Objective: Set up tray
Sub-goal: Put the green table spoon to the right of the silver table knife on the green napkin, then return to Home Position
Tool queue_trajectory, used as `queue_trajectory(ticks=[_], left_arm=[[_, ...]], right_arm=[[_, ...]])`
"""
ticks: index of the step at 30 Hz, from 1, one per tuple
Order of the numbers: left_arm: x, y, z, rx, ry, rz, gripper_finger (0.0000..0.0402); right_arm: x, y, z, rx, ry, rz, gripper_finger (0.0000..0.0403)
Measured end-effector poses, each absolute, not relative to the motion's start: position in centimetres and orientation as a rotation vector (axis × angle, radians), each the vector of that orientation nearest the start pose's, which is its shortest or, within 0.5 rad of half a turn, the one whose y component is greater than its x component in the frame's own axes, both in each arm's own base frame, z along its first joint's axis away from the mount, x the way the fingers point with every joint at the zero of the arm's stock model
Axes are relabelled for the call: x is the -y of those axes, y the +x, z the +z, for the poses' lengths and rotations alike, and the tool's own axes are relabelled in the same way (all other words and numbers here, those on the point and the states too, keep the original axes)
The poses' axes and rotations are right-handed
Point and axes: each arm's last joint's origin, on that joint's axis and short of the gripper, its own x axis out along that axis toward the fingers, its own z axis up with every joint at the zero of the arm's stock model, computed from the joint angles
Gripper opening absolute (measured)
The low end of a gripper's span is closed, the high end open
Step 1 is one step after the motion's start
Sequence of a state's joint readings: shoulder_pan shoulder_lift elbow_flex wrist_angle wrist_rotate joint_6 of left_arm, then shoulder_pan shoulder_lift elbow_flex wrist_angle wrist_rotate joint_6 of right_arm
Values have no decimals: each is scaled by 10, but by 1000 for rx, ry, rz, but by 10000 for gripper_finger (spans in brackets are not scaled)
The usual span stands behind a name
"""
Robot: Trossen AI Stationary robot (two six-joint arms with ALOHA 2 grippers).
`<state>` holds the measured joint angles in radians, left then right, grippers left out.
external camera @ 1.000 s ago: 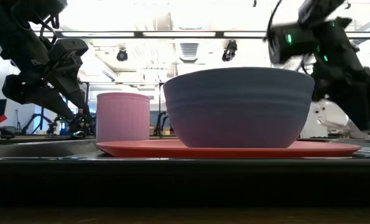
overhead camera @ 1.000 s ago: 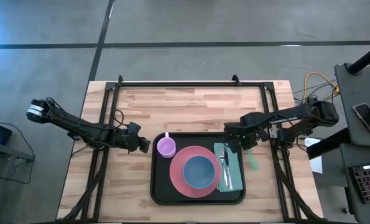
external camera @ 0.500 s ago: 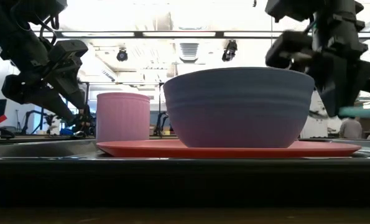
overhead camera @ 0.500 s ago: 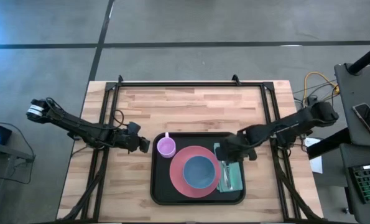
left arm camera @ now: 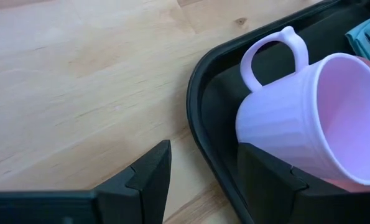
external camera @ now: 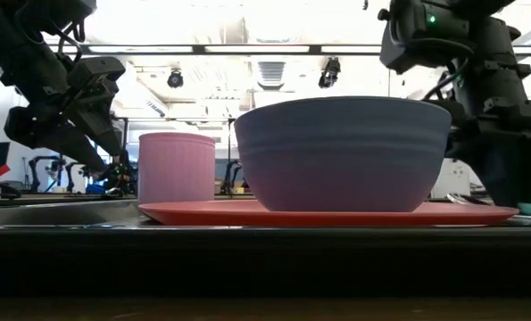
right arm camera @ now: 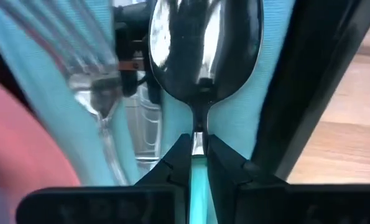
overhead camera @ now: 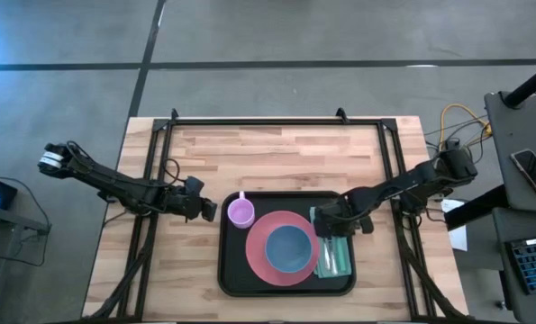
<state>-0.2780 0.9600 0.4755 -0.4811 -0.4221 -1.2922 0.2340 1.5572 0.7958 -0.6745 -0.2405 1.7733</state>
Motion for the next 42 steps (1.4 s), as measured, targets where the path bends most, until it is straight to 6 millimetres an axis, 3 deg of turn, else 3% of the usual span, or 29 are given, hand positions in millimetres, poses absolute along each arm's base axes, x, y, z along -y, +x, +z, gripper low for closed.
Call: queue_trajectory(ticks=[8, 16, 20, 27, 33, 38, 42], left_arm=[[34, 164, 181, -666, -867, 672, 166], [34, 164, 181, -666, -868, 671, 166], [35, 164, 181, -665, -870, 669, 166], [36, 168, 184, -624, -898, 640, 166], [35, 166, 189, -599, -915, 622, 166], [33, 159, 195, -582, -925, 612, 166], [32, 154, 203, -539, -954, 581, 166]], right_arm=[[-65, 239, 145, -1369, 1397, -984, 49], [-65, 239, 147, -1369, 1405, -971, 114], [-65, 243, 161, -1308, 1405, -928, 145], [-59, 254, 201, -1021, 1209, -805, 176], [-46, 263, 243, -909, 960, -662, 174], [-30, 267, 289, -759, 850, -668, 164], [-24, 267, 335, -683, 682, -520, 162]])
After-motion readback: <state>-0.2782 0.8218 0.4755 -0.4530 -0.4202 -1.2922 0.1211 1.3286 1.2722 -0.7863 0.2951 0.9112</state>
